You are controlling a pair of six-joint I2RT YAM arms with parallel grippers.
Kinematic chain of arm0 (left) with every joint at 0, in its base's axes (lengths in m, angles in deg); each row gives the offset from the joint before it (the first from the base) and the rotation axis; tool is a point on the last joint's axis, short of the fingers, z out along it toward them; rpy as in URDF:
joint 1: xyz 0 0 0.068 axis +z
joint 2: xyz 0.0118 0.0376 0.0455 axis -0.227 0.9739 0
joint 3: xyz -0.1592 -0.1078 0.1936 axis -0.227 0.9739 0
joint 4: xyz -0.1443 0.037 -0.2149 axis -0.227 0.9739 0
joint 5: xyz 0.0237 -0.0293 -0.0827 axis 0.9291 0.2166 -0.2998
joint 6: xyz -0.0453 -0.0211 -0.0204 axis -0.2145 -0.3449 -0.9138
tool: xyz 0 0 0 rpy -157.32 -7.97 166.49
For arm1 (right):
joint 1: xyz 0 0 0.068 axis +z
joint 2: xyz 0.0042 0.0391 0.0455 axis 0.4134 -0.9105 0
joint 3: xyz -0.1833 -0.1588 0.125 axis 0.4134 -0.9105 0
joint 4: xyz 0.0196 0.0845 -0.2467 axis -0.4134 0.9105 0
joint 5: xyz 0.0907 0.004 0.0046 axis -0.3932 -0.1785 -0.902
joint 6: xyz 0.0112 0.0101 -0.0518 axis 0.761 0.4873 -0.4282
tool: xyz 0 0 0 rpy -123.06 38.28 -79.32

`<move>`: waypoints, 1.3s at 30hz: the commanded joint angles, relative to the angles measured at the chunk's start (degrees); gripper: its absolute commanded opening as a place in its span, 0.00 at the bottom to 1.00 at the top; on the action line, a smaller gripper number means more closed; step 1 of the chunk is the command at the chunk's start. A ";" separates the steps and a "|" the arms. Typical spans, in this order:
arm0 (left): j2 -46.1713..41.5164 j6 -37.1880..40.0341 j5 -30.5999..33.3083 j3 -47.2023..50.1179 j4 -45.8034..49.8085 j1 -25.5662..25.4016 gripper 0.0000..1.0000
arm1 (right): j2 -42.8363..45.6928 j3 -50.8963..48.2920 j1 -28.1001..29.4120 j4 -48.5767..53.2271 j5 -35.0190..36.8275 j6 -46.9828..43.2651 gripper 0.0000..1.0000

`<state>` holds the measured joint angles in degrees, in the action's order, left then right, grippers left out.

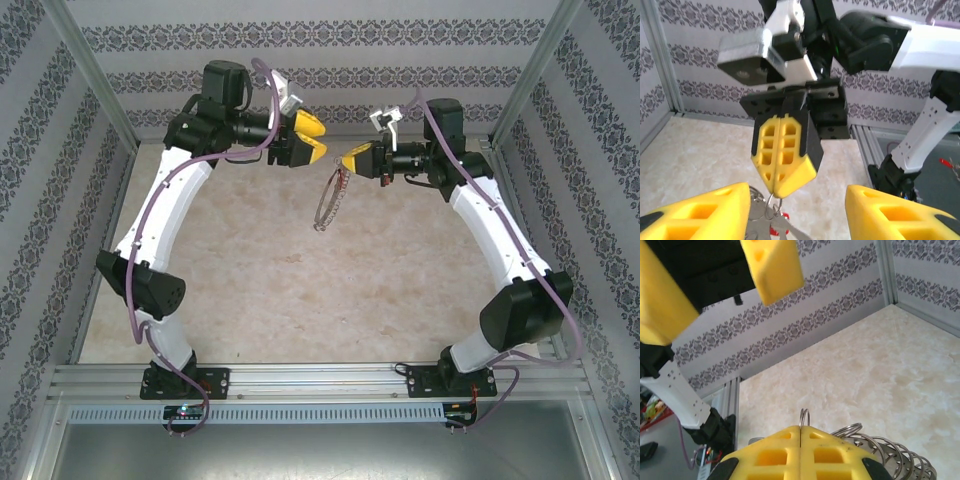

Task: Put the keys on the keyring

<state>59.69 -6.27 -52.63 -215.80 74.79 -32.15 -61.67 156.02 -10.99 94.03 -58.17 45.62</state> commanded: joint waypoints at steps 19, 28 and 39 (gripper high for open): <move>6.81 10.15 -5.75 -1.85 14.79 0.22 0.49 | -2.95 6.30 3.52 11.62 -0.37 -10.99 0.00; 7.65 10.72 -6.68 -1.68 16.04 -0.19 0.48 | -2.97 6.54 3.73 11.02 -0.34 -10.57 0.00; 8.47 9.40 -7.22 -1.76 14.33 -1.26 0.34 | -3.41 6.89 4.24 10.75 -0.24 -10.37 0.00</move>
<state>67.47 2.52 -57.74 -216.48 88.94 -32.65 -64.58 160.94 -7.27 105.81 -57.34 36.35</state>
